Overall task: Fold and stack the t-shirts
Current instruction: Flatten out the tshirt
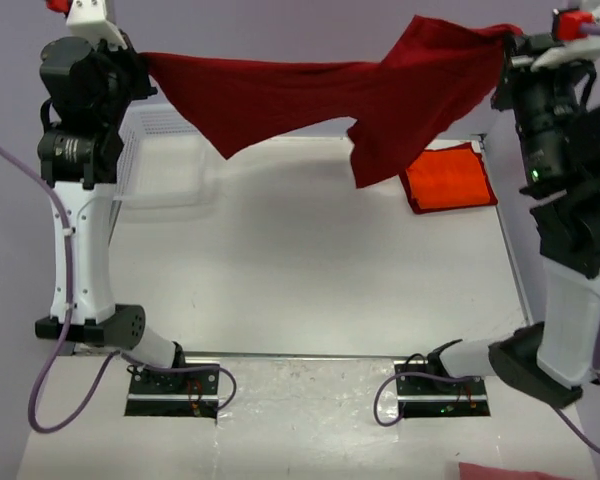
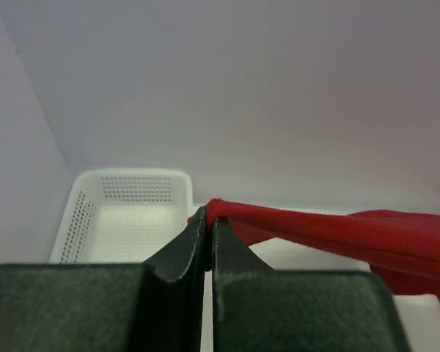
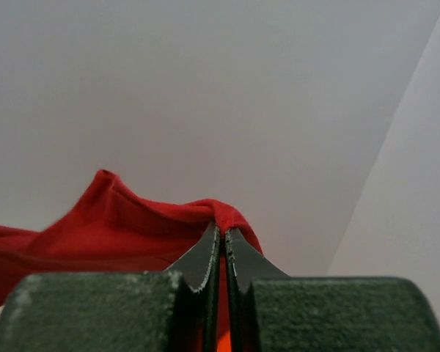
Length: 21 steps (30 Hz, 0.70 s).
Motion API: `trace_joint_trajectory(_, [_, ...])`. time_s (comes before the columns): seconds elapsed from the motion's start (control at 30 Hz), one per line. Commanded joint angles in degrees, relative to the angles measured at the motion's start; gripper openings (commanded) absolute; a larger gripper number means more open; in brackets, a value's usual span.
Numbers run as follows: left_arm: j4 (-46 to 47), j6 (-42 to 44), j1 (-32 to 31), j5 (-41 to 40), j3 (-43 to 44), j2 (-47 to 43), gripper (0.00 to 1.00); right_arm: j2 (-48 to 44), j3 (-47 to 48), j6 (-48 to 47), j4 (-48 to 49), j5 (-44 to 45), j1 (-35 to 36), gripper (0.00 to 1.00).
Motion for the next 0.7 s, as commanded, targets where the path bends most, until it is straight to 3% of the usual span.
trace_joint_trajectory(0.0, [2.4, -1.42, 0.43, 3.52, -4.3, -12.22, 0.0, -8.71, -2.86, -4.97, 4.27, 7.62, 7.45, 0.0])
trace_joint_trajectory(0.13, [1.96, -2.21, 0.43, 6.5, -7.74, -20.24, 0.0, -14.08, -5.85, -7.08, 3.65, 14.13, 17.03, 0.0])
trace_joint_trajectory(0.27, [2.22, -2.83, 0.43, 7.66, -8.19, -23.59, 0.0, -16.2, -6.21, -7.44, 4.09, 16.33, 19.6, 0.0])
trace_joint_trajectory(0.47, [2.65, -3.44, 0.43, 8.54, -4.76, -17.02, 0.0, -13.57, -4.62, -9.81, 7.33, 14.93, 19.69, 0.0])
trace_joint_trajectory(0.67, [7.66, -4.5, 0.43, 9.33, -5.81, -9.02, 0.0, -5.05, 0.47, -12.28, 9.36, 13.53, 18.64, 0.0])
